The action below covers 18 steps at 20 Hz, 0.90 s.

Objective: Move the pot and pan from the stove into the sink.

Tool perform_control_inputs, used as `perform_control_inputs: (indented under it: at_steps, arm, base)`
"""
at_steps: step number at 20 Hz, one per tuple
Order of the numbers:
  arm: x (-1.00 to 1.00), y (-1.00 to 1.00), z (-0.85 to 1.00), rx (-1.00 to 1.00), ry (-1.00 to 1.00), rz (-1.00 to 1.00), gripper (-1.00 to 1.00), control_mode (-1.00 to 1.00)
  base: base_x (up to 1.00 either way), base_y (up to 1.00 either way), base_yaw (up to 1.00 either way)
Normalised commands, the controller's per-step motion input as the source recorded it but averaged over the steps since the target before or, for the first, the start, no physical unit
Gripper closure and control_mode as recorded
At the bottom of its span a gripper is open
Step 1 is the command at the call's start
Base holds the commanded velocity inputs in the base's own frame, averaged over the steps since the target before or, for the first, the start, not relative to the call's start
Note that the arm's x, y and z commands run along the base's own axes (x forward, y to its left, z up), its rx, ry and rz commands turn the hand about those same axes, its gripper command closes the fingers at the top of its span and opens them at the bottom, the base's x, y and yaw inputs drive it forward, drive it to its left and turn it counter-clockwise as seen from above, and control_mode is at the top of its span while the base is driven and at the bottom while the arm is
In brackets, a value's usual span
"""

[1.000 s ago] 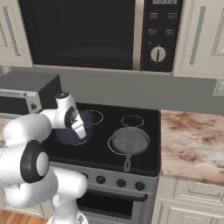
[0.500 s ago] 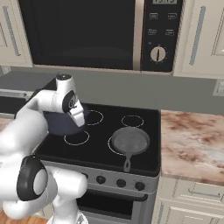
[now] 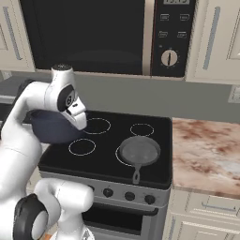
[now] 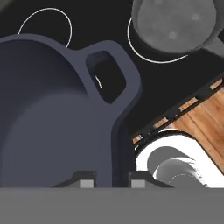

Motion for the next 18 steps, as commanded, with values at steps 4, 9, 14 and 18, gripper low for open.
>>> perform_control_inputs:
  at_steps: [4, 9, 14, 18]
  arm:
    - [-0.86, -0.03, 0.46, 0.0, -0.01, 0.2, 1.0, -1.0]
    - [-0.74, -0.07, 0.4, 0.0, -0.05, 0.23, 1.0, -1.0]
    - [-0.61, -0.18, 0.3, 0.0, -0.21, 0.21, 1.0, -1.0]
    - [-0.47, -0.24, 0.06, 0.01, -0.38, 0.16, 1.0, -1.0]
  base:
    - [0.0, 0.0, 0.0]
    - [0.0, 0.0, 0.0]
    - [0.0, 0.0, 0.0]
    - [0.0, 0.0, 0.0]
